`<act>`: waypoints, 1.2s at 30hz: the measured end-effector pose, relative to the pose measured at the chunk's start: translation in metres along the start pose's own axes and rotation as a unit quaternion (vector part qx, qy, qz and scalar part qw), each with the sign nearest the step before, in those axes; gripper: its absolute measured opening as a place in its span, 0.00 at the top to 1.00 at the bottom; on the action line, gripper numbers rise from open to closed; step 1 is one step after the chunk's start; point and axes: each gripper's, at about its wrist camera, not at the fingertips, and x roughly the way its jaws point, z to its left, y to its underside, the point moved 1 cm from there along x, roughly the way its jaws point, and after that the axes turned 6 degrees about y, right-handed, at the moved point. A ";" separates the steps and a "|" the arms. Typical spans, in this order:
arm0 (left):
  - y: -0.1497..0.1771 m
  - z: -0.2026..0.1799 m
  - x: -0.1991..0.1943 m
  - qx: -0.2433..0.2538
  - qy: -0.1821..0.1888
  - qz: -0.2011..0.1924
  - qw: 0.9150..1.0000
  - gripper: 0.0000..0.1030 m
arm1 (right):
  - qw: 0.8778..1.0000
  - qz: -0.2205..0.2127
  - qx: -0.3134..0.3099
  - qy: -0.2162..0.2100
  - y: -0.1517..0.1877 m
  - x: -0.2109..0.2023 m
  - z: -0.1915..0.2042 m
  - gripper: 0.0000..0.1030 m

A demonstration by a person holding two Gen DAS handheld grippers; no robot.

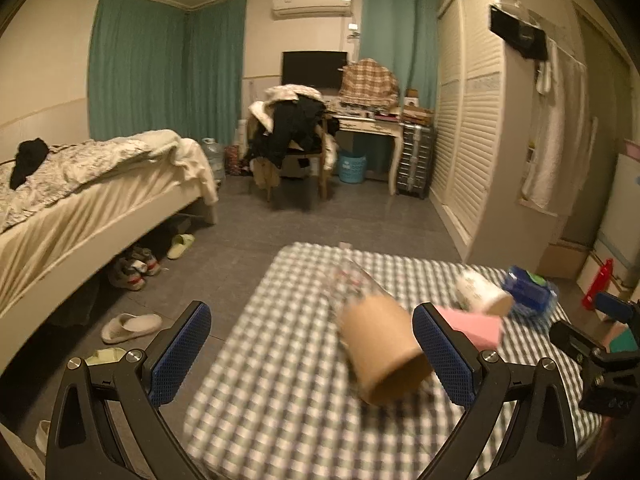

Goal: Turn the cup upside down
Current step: 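Reach the right gripper to the clear glass cup and close on it, then lift the clear glass cup off the table with the right gripper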

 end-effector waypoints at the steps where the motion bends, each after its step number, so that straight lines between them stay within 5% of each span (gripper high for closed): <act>1: -0.003 0.002 0.000 0.000 -0.003 -0.001 1.000 0.00 | 1.000 -0.001 -0.006 -0.005 -0.007 0.001 0.004 0.00; 6: -0.042 0.040 0.014 0.007 -0.054 -0.011 0.998 0.00 | 0.997 0.007 -0.057 -0.057 -0.049 0.017 0.054 0.00; 10: -0.037 0.061 0.040 -0.006 -0.076 0.004 0.997 0.00 | 0.990 0.055 -0.100 -0.087 -0.072 0.056 0.097 0.00; 19: -0.001 0.109 0.098 -0.051 -0.085 0.079 0.992 0.00 | 0.969 0.185 -0.150 -0.071 -0.084 0.167 0.154 0.00; 28: 0.007 0.114 0.117 -0.078 -0.081 0.107 0.988 0.00 | 0.944 0.271 -0.177 -0.072 -0.073 0.226 0.181 0.01; 36: 0.005 0.115 0.117 -0.070 -0.087 0.110 0.988 0.00 | 0.928 0.322 -0.156 -0.103 -0.063 0.252 0.178 0.30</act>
